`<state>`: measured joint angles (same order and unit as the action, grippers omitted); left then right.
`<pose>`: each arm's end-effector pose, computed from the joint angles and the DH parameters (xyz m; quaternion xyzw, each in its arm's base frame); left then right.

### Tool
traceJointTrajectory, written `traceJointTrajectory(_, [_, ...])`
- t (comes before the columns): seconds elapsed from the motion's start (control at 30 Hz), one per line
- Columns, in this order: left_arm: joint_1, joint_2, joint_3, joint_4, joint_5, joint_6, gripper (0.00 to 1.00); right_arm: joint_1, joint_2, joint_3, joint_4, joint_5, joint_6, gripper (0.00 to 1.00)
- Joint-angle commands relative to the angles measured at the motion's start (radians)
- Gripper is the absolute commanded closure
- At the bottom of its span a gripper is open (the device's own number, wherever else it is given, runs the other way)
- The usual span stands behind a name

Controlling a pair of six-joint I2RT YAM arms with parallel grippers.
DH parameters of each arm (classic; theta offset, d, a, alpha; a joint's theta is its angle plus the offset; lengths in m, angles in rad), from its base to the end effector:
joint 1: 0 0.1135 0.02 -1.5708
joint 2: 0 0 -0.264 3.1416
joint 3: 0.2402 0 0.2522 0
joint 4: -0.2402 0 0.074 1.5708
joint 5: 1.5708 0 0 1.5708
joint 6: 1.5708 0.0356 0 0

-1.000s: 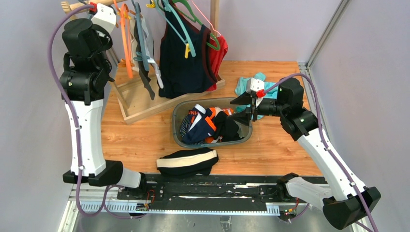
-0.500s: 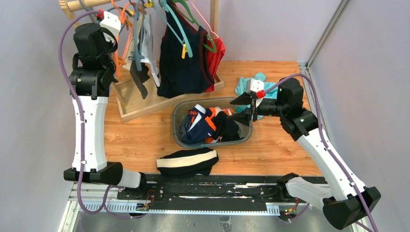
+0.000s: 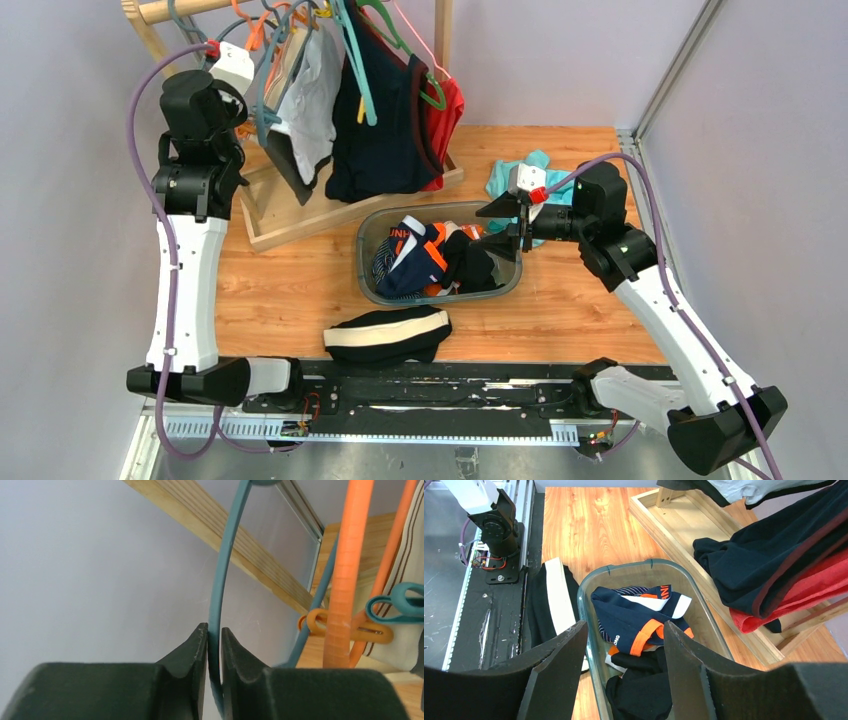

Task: Remove the underwear clipped to the hanger
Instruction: Place the hanger at the clothesline.

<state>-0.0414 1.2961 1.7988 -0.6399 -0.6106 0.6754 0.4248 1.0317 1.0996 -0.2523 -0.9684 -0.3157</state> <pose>0.2370 0.0106 0.5241 0.0673 0.7426 0.4106 0.5247 0.1860 0.1163 0.3993 -0.5236 0.5270 0.3884 0.5452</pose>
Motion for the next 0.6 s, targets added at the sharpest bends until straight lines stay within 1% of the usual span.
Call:
traceJointTrajectory(0.0, [0.005,-0.046,-0.021,0.0,-0.04,0.01,0.77,0.0,-0.016,-0.016,0.012,-0.013,-0.012,0.41])
traceJointTrajectory(0.17, [0.005,-0.061,-0.012,0.018,-0.05,0.019,0.64,0.001,-0.014,-0.019,0.013,-0.013,-0.011,0.41])
traceJointTrajectory(0.37, [0.005,-0.104,-0.005,0.009,-0.026,-0.003,0.47,0.001,-0.011,-0.022,0.015,-0.009,-0.013,0.41])
traceJointTrajectory(0.47, [0.005,-0.144,-0.015,-0.025,0.02,-0.038,0.41,0.0,-0.008,-0.022,0.015,-0.005,-0.015,0.41])
traceJointTrajectory(0.57, [0.005,-0.212,-0.063,-0.082,0.109,-0.072,0.33,0.0,-0.003,-0.027,0.015,0.012,-0.024,0.41])
